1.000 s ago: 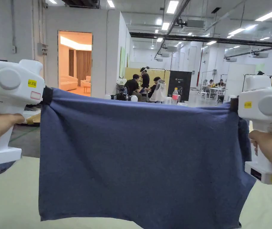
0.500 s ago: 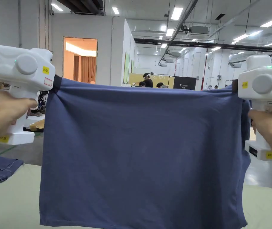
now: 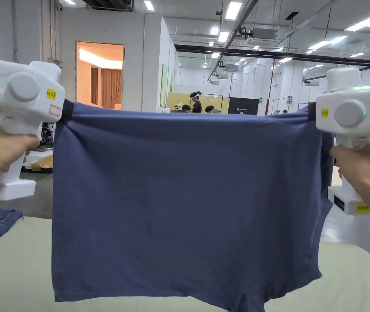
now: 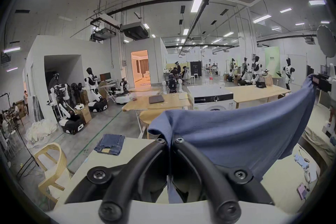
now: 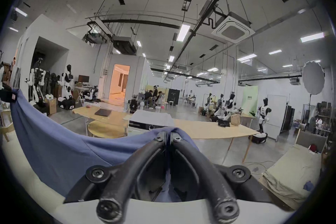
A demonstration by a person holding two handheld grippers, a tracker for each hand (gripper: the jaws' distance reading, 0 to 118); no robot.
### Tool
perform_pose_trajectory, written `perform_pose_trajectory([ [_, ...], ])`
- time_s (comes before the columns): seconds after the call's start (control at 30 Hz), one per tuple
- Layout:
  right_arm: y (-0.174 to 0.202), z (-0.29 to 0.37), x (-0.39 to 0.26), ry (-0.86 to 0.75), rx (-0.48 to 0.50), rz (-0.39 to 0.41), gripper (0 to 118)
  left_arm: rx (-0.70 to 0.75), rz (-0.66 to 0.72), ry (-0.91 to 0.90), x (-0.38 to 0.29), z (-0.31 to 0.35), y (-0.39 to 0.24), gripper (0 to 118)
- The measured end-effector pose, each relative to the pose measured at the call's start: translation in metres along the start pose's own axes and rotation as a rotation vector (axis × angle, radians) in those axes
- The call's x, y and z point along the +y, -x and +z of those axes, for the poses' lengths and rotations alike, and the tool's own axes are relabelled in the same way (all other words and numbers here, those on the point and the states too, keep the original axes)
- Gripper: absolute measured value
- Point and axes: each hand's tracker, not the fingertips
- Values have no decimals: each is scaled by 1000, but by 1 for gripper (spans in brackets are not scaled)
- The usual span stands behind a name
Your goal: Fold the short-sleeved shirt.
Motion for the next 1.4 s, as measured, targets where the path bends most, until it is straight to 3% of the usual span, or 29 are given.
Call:
perform_pose_trajectory([
  [0.37,-5,109,-126,108,38,59,1,-89,-11,118,-157,61,-7,0],
  [0.73,-12,232,-178,178,72,62,1,-125,54,145,-250,160,5,0],
  [1.17,-5,305,-241,276,120,65,1,-136,94,231,-337,227,-6,0],
  [1.4,10,327,-309,467,200,46,1,-146,80,373,-402,236,-14,0],
])
